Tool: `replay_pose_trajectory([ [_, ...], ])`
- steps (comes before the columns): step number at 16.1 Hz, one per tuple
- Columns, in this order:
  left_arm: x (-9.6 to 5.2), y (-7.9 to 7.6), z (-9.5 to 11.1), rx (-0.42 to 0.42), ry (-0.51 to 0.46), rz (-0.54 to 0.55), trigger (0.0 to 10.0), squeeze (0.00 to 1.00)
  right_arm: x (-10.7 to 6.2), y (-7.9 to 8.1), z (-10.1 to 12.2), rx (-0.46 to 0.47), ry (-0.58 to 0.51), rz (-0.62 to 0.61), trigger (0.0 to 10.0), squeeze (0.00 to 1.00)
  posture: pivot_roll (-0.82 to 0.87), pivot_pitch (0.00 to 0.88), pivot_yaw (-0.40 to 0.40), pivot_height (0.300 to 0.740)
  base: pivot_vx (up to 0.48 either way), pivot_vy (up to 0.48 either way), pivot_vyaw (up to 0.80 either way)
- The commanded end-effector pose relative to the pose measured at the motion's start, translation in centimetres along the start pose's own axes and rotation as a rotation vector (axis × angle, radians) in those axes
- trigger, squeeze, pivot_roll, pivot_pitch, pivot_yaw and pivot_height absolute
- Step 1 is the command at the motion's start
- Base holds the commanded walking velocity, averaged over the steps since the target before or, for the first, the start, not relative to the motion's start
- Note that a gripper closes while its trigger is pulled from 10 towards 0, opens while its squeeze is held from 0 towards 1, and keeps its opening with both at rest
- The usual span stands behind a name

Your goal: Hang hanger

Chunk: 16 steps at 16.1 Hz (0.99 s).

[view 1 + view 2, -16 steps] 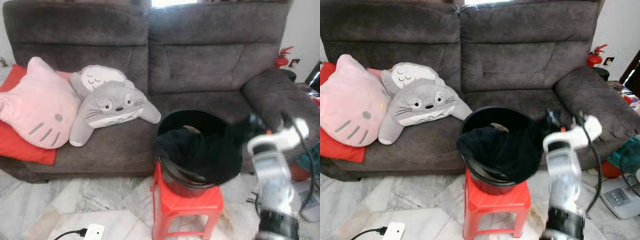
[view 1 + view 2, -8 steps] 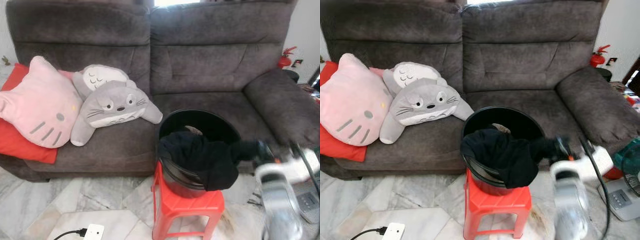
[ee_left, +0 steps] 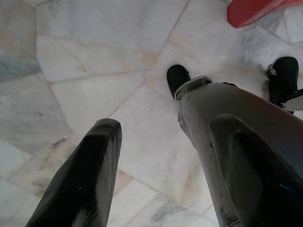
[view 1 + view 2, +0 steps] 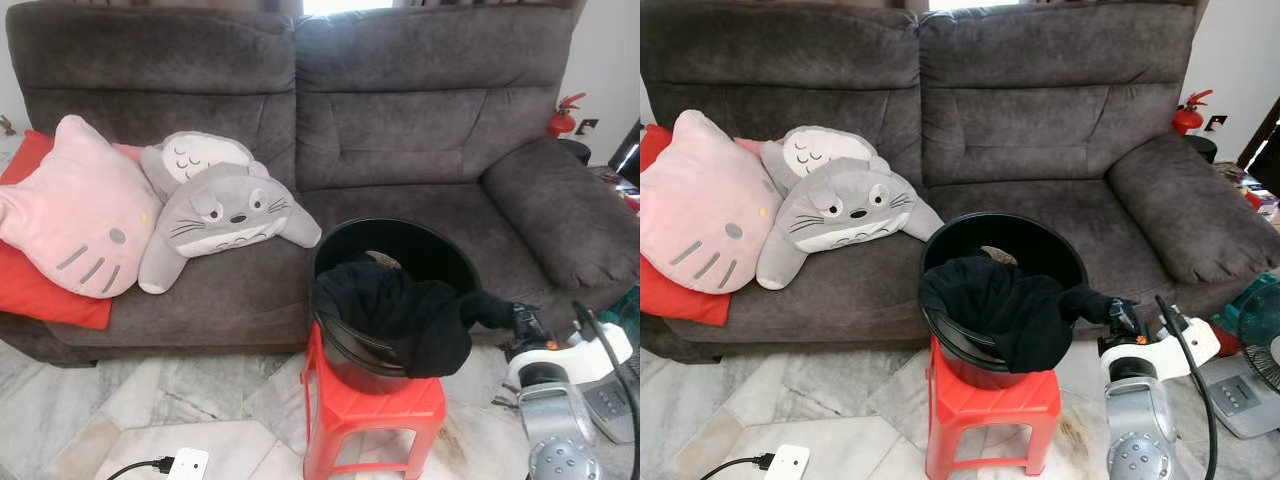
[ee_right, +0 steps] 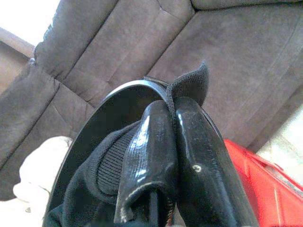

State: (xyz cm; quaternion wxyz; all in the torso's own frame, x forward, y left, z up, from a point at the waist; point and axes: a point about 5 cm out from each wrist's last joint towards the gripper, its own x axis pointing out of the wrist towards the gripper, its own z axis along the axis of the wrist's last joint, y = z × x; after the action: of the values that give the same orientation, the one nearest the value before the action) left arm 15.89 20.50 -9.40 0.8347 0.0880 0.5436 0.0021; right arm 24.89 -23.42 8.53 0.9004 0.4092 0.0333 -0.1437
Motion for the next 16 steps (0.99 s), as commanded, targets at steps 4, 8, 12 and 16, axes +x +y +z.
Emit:
replay_pose_trajectory([
  [4,0.0,0.3,-0.5,0.018,0.020,0.004,10.0,0.00,0.0,-0.7,0.2,0.022,-0.010,-0.050,10.0,0.50,-0.21,0.000,-0.017,0.740,0.000,0.000,0.00],
  [8,0.0,0.3,-0.5,0.019,0.022,0.005,10.0,0.00,-0.5,-0.6,-0.1,-0.006,-0.011,-0.046,10.0,1.00,-0.21,0.000,-0.019,0.740,0.000,0.000,0.00],
  [12,0.0,0.2,-0.5,0.020,0.021,0.003,10.0,0.00,-1.5,-0.3,-0.2,-0.047,-0.015,-0.023,10.0,1.00,-0.21,0.000,-0.021,0.740,0.000,0.000,0.00],
  [16,0.0,0.2,-0.5,0.022,0.021,0.002,10.0,0.00,-2.8,-0.4,-0.4,-0.138,-0.016,-0.009,10.0,1.00,-0.21,0.000,-0.021,0.740,0.000,0.000,0.00],
])
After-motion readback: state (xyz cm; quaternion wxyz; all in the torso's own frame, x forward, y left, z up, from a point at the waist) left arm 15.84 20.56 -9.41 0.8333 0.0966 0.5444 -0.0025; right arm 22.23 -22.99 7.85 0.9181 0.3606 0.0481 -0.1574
